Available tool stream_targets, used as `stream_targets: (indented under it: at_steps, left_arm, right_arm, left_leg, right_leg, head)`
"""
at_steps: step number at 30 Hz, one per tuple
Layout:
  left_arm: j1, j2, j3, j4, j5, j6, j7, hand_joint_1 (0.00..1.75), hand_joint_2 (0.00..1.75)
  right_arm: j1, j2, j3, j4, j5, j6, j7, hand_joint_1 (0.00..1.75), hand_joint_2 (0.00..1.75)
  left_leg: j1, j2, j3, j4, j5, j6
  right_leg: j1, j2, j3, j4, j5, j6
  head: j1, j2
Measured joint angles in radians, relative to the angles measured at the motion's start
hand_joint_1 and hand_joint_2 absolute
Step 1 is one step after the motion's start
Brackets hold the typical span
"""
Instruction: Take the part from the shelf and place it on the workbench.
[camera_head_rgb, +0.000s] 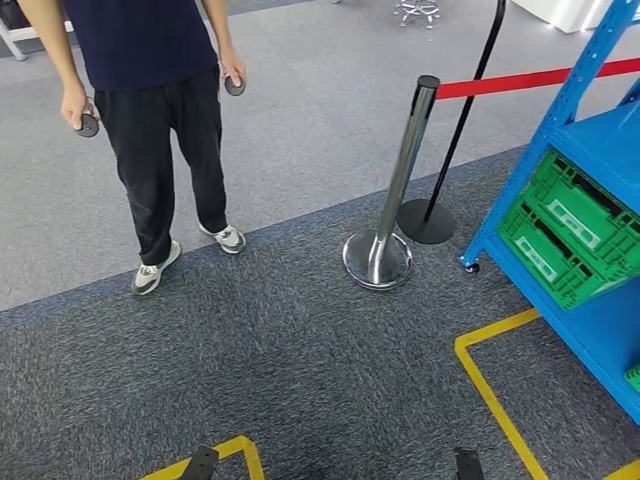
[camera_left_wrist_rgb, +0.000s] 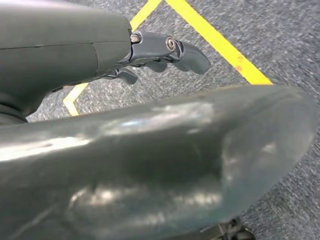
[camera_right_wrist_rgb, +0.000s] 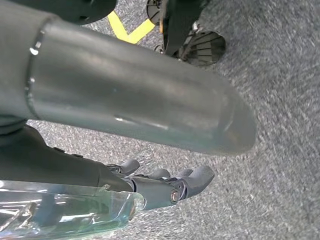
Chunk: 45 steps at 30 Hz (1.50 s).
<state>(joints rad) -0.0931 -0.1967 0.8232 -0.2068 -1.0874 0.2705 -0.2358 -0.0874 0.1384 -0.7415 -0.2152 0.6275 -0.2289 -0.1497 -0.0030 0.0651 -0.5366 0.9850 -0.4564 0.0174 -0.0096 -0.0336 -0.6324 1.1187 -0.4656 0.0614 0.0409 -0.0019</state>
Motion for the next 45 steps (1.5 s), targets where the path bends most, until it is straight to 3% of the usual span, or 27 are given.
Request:
stream_targets:
  at_steps: [2, 4, 6, 7, 9, 11, 12, 13, 15, 16, 18, 19, 20, 22, 24, 26, 27, 28, 31, 33, 36, 37, 38, 41, 42, 43, 45]
  left_arm:
    - [0.0, 0.0, 0.0, 0.0, 0.0, 0.0, 0.0, 0.0, 0.0]
    - [0.0, 0.0, 0.0, 0.0, 0.0, 0.0, 0.0, 0.0, 0.0]
    - [0.0, -0.001, -0.001, 0.0, 0.0, 0.0, 0.001, 0.0, 0.0]
    - [0.001, -0.001, -0.001, 0.0, 0.0, 0.0, 0.001, 0.0, 0.0]
    - [0.005, -0.001, -0.001, 0.0, 0.0, 0.001, 0.002, 0.0, 0.0]
    - [0.01, -0.001, -0.001, 0.0, 0.0, 0.002, 0.002, 0.0, 0.0]
    - [0.012, -0.001, -0.001, 0.0, 0.0, 0.002, 0.003, 0.0, 0.0]
    - [0.013, -0.001, -0.001, 0.0, 0.001, 0.003, 0.003, 0.0, 0.0]
    - [0.013, 0.0, -0.001, 0.0, 0.001, 0.003, 0.003, 0.0, 0.0]
    - [0.012, 0.0, -0.001, 0.0, 0.001, 0.003, 0.003, 0.0, 0.0]
    - [0.012, 0.0, -0.001, 0.0, 0.002, 0.004, 0.003, 0.0, 0.0]
    - [0.011, 0.0, -0.001, 0.0, 0.002, 0.004, 0.003, 0.0, 0.0]
    - [0.011, -0.001, -0.001, 0.0, 0.002, 0.004, 0.003, 0.0, 0.0]
    - [0.012, -0.002, -0.001, 0.0, 0.001, 0.004, 0.003, 0.0, 0.0]
    - [0.016, -0.003, -0.001, 0.0, 0.001, 0.003, 0.003, 0.0, 0.0]
    - [0.02, -0.003, -0.001, 0.0, 0.0, 0.003, 0.004, 0.0, 0.0]
    - [0.02, -0.004, -0.001, 0.0, 0.0, 0.003, 0.004, 0.0, 0.0]
    - [0.02, -0.005, -0.001, 0.0, 0.0, 0.003, 0.004, 0.0, 0.0]
    - [0.02, -0.006, -0.001, 0.0, -0.001, 0.003, 0.004, 0.0, 0.0]
    - [0.02, -0.006, -0.001, 0.0, -0.001, 0.003, 0.004, 0.0, 0.0]
    - [0.02, -0.006, -0.001, 0.0, -0.001, 0.003, 0.004, 0.0, 0.0]
    - [0.019, -0.006, -0.001, 0.0, -0.001, 0.003, 0.004, 0.0, 0.0]
    - [0.019, -0.007, -0.001, 0.0, -0.001, 0.003, 0.004, 0.0, 0.0]
    - [0.02, -0.007, -0.001, 0.0, -0.001, 0.003, 0.005, 0.0, 0.0]
    - [0.02, -0.007, -0.001, 0.0, -0.001, 0.003, 0.005, 0.0, 0.0]
    - [0.02, -0.007, -0.001, 0.0, -0.001, 0.003, 0.005, 0.0, 0.0]
    - [0.02, -0.007, -0.001, 0.0, -0.001, 0.003, 0.005, 0.0, 0.0]
  right_arm:
    - [-0.003, 0.001, 0.0, 0.0, 0.002, 0.0, 0.001, 0.0, 0.0]
    - [-0.001, 0.001, 0.0, 0.0, 0.002, 0.0, 0.002, 0.0, 0.0]
    - [0.003, 0.001, 0.0, 0.0, -0.003, 0.0, 0.002, 0.0, 0.0]
    - [0.003, 0.001, 0.0, 0.0, -0.006, 0.0, 0.002, 0.0, 0.0]
    - [0.002, 0.001, -0.001, 0.0, -0.011, 0.0, 0.001, 0.0, 0.0]
    - [0.005, 0.001, -0.001, 0.0, -0.009, 0.0, 0.001, 0.0, 0.0]
    - [0.008, 0.001, -0.001, 0.0, -0.007, 0.0, 0.002, 0.0, 0.0]
    - [0.011, 0.001, -0.001, 0.0, -0.005, 0.0, 0.003, 0.0, 0.0]
    - [0.012, 0.002, -0.001, 0.0, -0.004, 0.0, 0.004, 0.0, 0.0]
    - [0.012, 0.002, -0.001, 0.0, -0.004, 0.0, 0.004, 0.0, 0.0]
    - [0.014, 0.003, -0.001, 0.0, -0.004, 0.0, 0.004, 0.0, 0.0]
    - [0.017, 0.003, -0.001, 0.0, -0.004, 0.0, 0.004, 0.0, 0.0]
    - [0.021, 0.003, -0.001, 0.001, -0.004, 0.0, 0.004, 0.0, 0.0]
    - [0.022, 0.003, -0.001, 0.001, -0.003, 0.0, 0.005, 0.0, 0.0]
    - [0.019, 0.003, -0.001, 0.001, -0.003, 0.0, 0.004, 0.0, 0.0]
    - [0.02, 0.003, -0.001, 0.002, -0.003, 0.0, 0.004, 0.0, 0.0]
    - [0.022, 0.003, -0.001, 0.002, -0.003, 0.0, 0.004, 0.0, 0.0]
    - [0.023, 0.003, -0.001, 0.002, -0.003, 0.0, 0.004, 0.0, 0.0]
    - [0.019, 0.003, -0.001, 0.003, -0.003, 0.0, 0.004, 0.0, 0.0]
    - [0.017, 0.003, -0.001, 0.003, -0.003, 0.0, 0.004, 0.0, 0.0]
    - [0.016, 0.003, -0.001, 0.003, -0.003, 0.0, 0.004, 0.0, 0.0]
    - [0.018, 0.003, -0.001, 0.003, -0.003, 0.0, 0.004, 0.0, 0.0]
    - [0.018, 0.003, -0.001, 0.003, -0.003, 0.0, 0.004, 0.0, 0.0]
    - [0.02, 0.003, -0.001, 0.003, -0.003, 0.0, 0.003, 0.0, 0.0]
    - [0.021, 0.003, -0.001, 0.003, -0.003, 0.0, 0.003, 0.0, 0.0]
    - [0.021, 0.003, -0.001, 0.003, -0.003, 0.0, 0.003, 0.0, 0.0]
    - [0.02, 0.003, -0.001, 0.003, -0.003, 0.0, 0.003, 0.0, 0.0]
  left_leg:
    - [-0.006, 0.015, 0.003, 0.004, -0.005, -0.011]
    - [-0.008, 0.03, 0.005, 0.005, -0.007, -0.019]
    - [-0.005, 0.016, 0.0, 0.024, -0.025, -0.028]
    - [-0.002, -0.003, -0.016, 0.06, -0.05, -0.034]
    - [0.0, -0.042, -0.077, 0.188, -0.115, -0.039]
    - [0.001, -0.053, -0.131, 0.287, -0.142, -0.038]
    - [0.001, -0.056, -0.133, 0.285, -0.126, -0.035]
    - [0.001, -0.061, -0.118, 0.246, -0.094, -0.032]
    - [0.002, -0.102, -0.056, 0.113, -0.025, -0.023]
    - [0.003, -0.123, -0.032, 0.059, -0.007, -0.022]
    - [0.002, -0.143, -0.012, 0.011, 0.0, -0.019]
    - [0.003, -0.133, -0.012, 0.008, 0.002, -0.017]
    - [0.003, -0.123, -0.011, 0.003, 0.005, -0.012]
    - [0.005, -0.099, -0.009, -0.006, 0.012, -0.002]
    - [0.003, -0.072, -0.008, -0.007, 0.012, 0.003]
    - [0.002, -0.045, -0.008, -0.006, 0.01, 0.005]
    - [0.002, -0.033, -0.007, -0.005, 0.009, 0.005]
    - [0.002, -0.022, -0.006, -0.005, 0.008, 0.003]
    - [-0.004, 0.003, 0.002, -0.001, -0.001, -0.01]
    - [-0.008, 0.008, 0.002, 0.003, -0.004, -0.015]
    - [-0.008, 0.009, 0.002, 0.003, -0.004, -0.016]
    - [-0.008, 0.014, 0.003, 0.001, -0.003, -0.019]
    - [-0.005, 0.0, -0.012, 0.039, -0.028, -0.027]
    - [0.002, -0.053, -0.119, 0.266, -0.131, -0.047]
    - [0.002, -0.055, -0.131, 0.284, -0.124, -0.045]
    - [0.002, -0.06, -0.113, 0.243, -0.091, -0.042]
    - [0.005, -0.098, -0.048, 0.103, -0.023, -0.034]
  right_leg:
    - [0.002, -0.02, 0.045, -0.079, 0.019, -0.011]
    - [0.004, -0.004, 0.044, -0.085, 0.019, -0.027]
    - [0.002, 0.015, 0.042, -0.086, 0.023, -0.04]
    - [0.0, 0.025, 0.041, -0.087, 0.025, -0.046]
    - [-0.001, 0.047, 0.036, -0.087, 0.028, -0.054]
    - [0.0, 0.071, 0.032, -0.087, 0.03, -0.056]
    - [0.0, 0.084, 0.032, -0.087, 0.031, -0.056]
    - [0.0, 0.096, 0.032, -0.087, 0.032, -0.055]
    - [0.0, 0.12, 0.03, -0.085, 0.034, -0.049]
    - [-0.001, 0.131, 0.027, -0.084, 0.036, -0.045]
    - [-0.003, 0.151, 0.02, -0.087, 0.041, -0.033]
    - [-0.005, 0.16, 0.015, -0.091, 0.044, -0.026]
    - [-0.006, 0.153, 0.01, -0.088, 0.043, -0.021]
    - [-0.002, 0.106, -0.018, -0.037, 0.011, -0.014]
    - [0.0, 0.057, -0.071, 0.088, -0.056, -0.01]
    - [-0.001, 0.043, -0.109, 0.182, -0.089, -0.005]
    - [-0.002, 0.039, -0.1, 0.174, -0.077, -0.002]
    - [-0.002, 0.032, -0.072, 0.126, -0.05, -0.001]
    - [0.0, -0.016, 0.037, -0.063, 0.012, -0.006]
    - [0.002, -0.022, 0.055, -0.091, 0.015, -0.015]
    - [0.001, -0.019, 0.054, -0.091, 0.016, -0.017]
    - [0.002, -0.013, 0.052, -0.091, 0.017, -0.022]
    - [0.002, 0.002, 0.049, -0.091, 0.019, -0.032]
    - [-0.002, 0.065, 0.038, -0.094, 0.029, -0.059]
    - [-0.002, 0.08, 0.038, -0.094, 0.03, -0.058]
    - [-0.002, 0.093, 0.038, -0.094, 0.031, -0.056]
    - [-0.002, 0.117, 0.036, -0.091, 0.034, -0.05]
  head:
    - [-0.003, 0.0]
    - [-0.007, 0.0]
    - [-0.008, 0.0]
    - [-0.009, 0.0]
    - [-0.012, 0.0]
    - [-0.011, 0.0]
    - [-0.011, 0.0]
    - [-0.011, 0.0]
    - [-0.011, 0.0]
    - [-0.011, 0.0]
    - [-0.011, 0.0]
    - [-0.01, 0.0]
    - [-0.01, 0.0]
    - [-0.006, 0.0]
    - [-0.003, 0.0]
    - [-0.003, 0.0]
    - [-0.002, 0.0]
    - [-0.002, 0.0]
    - [-0.003, 0.0]
    - [-0.004, 0.0]
    - [-0.005, 0.0]
    - [-0.005, 0.0]
    - [-0.006, 0.0]
    - [-0.01, 0.0]
    - [-0.01, 0.0]
    - [-0.01, 0.0]
    - [-0.01, 0.0]
